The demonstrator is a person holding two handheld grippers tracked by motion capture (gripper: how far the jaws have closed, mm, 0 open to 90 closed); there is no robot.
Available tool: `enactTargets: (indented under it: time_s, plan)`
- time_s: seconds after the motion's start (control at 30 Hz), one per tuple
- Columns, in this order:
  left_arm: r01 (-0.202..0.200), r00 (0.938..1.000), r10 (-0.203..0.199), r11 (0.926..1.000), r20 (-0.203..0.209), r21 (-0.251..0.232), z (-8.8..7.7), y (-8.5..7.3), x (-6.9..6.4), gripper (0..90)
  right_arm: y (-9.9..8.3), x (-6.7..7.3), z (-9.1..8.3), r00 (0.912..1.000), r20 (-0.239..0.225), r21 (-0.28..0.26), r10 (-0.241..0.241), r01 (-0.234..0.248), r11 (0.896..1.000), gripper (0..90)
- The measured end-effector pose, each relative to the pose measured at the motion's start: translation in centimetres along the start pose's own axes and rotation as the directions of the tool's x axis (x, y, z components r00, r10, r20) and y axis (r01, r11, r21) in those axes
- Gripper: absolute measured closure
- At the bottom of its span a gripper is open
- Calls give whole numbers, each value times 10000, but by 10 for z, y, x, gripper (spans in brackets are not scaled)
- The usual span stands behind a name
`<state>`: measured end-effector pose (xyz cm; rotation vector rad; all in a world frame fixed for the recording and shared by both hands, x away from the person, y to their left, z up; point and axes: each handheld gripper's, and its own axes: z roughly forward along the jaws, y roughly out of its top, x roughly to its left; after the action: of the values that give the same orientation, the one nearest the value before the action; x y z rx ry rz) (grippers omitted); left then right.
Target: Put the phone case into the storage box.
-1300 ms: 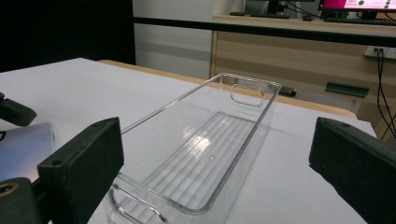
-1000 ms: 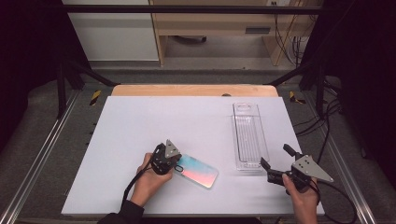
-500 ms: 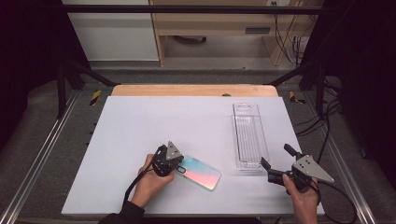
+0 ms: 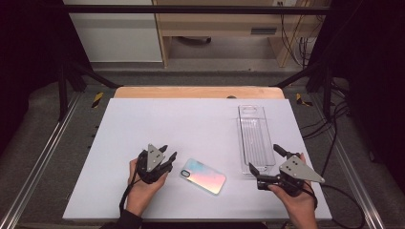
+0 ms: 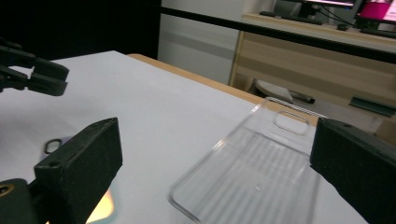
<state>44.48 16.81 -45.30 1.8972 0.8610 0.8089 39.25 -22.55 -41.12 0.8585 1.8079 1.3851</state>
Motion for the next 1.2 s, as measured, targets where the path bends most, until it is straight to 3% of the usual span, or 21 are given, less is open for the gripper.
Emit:
enactTargets:
  time_s: [0.03,0.07,0.1,0.13,0.17,0.23,0.37,0.4,0.47,0.53,0.57,0.67,0.73,0.83,0.97,1.2]
  plan:
    - [14,10000,-15,9999,-96,-138,-3,-1,1,514,0,0,0,10000,0,0,0,0,10000,29]
    - [-67,9995,58,9995,-296,-306,-7,-3,2,379,8,11,5,9997,-156,108,-187,189,9998,32]
    - [6,9993,-20,9993,-366,-385,-10,-4,2,379,8,11,5,9997,-156,108,-187,189,9998,32]
    - [183,9987,-206,9987,-470,-481,-14,-7,2,309,13,20,11,9991,-367,296,-206,217,9993,38]
    - [286,9970,-327,9978,-697,-593,-19,-11,3,309,13,20,11,9991,-367,296,-206,217,9993,38]
    - [551,9945,-606,9964,-851,-649,-27,-18,7,219,20,30,18,9964,-819,532,-204,249,9983,50]
    - [1171,9899,-1223,9904,-718,-728,-45,-31,14,110,28,48,33,9910,-1277,1189,-405,558,9913,50]
    - [1584,9850,-1641,9826,-535,-972,-52,-36,17,98,27,50,36,9901,-1340,1317,-426,604,9894,50]
    - [1917,9799,-1971,9731,-308,-1278,-59,-41,22,87,25,57,47,9854,-1633,1710,-488,769,9823,54]
    - [1828,9816,-1893,9689,-241,-1668,-62,-40,27,82,22,63,57,9801,-1907,2104,-555,960,9729,55]
    - [1714,9834,-1795,9668,-265,-1893,-63,-39,29,80,21,70,66,9757,-2101,2441,-624,1142,9630,54]
    - [1719,9828,-1831,9537,-231,-2466,-66,-36,35,80,21,74,73,9706,-2291,2733,-735,1367,9522,56]
    - [1699,9827,-1824,9553,-304,-2420,-66,-38,38,77,20,79,81,9659,-2470,3061,-782,1544,9394,56]
    - [1796,9807,-1929,9538,-327,-2408,-66,-38,39,76,18,82,90,9606,-2709,3380,-619,1552,9283,57]
    - [1589,9845,-1717,9596,-356,-2324,-64,-37,37,74,13,85,100,9540,-2970,3832,-418,1592,9099,54]
    - [1488,9867,-1597,9634,-313,-2231,-61,-37,35,70,3,88,111,9434,-3317,4586,4,1609,8740,54]
